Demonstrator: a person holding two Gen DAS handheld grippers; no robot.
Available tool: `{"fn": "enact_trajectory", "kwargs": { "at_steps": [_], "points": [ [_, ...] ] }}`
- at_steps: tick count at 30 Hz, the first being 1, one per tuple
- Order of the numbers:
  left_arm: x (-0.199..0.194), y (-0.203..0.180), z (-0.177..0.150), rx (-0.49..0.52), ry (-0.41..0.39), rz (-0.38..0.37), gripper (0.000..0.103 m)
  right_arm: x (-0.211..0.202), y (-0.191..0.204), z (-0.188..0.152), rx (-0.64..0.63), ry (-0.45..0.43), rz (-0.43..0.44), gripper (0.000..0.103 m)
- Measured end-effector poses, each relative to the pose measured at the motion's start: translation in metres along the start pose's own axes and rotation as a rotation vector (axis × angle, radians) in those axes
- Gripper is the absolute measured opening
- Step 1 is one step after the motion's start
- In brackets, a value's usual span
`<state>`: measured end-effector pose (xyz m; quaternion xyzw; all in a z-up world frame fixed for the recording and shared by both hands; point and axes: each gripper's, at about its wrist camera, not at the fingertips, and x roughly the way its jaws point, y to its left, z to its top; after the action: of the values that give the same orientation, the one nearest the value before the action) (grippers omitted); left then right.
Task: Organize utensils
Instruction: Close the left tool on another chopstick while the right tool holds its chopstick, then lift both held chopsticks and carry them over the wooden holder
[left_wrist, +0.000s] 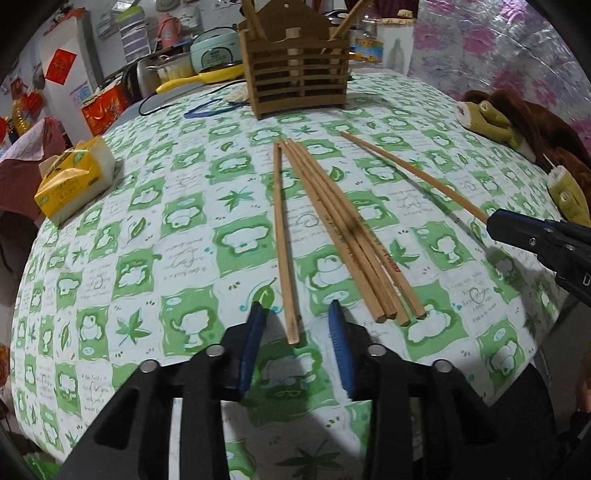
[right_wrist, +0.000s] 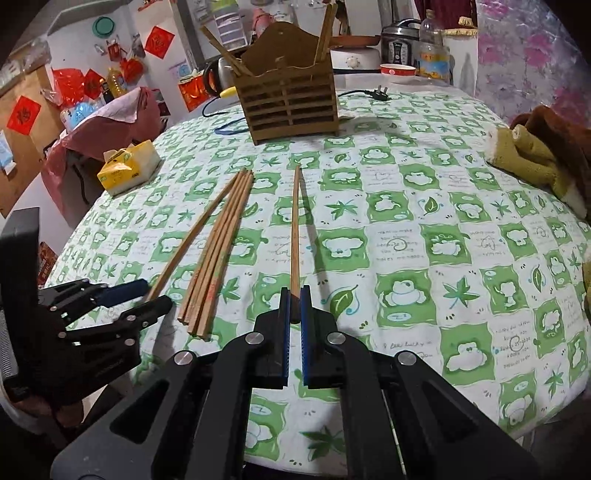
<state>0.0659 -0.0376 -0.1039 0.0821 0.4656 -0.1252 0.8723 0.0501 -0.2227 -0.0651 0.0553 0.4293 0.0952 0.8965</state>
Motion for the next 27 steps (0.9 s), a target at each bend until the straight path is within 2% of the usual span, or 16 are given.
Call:
{"fn": "enact_trajectory", "kwargs": {
  "at_steps": [4, 6, 10, 21, 27],
  "points": [
    [0.000, 0.002, 0.001, 0.010, 0.020, -0.015, 0.027, -0.007, 0.001, 0.002, 0.005, -0.007, 0.022, 0.006],
    [-0.001, 0.002, 0.001, 0.018, 0.032, -0.022, 0.010, -0.010, 0.000, 0.003, 0.006, -0.015, 0.023, 0.006],
    [-0.006, 0.007, 0.002, 0.002, 0.058, -0.024, 0.008, -0.018, -0.005, 0.006, 0.030, -0.022, 0.045, 0.006],
    [-0.077, 0.030, 0.034, -0.023, -0.138, 0.000, 0.007, -0.056, -0.013, 0.029, 0.042, -0.140, 0.022, 0.006],
    [-0.106, 0.035, 0.053, -0.031, -0.217, -0.005, 0.006, -0.075, -0.014, 0.047, 0.026, -0.208, 0.007, 0.006]
  ]
}}
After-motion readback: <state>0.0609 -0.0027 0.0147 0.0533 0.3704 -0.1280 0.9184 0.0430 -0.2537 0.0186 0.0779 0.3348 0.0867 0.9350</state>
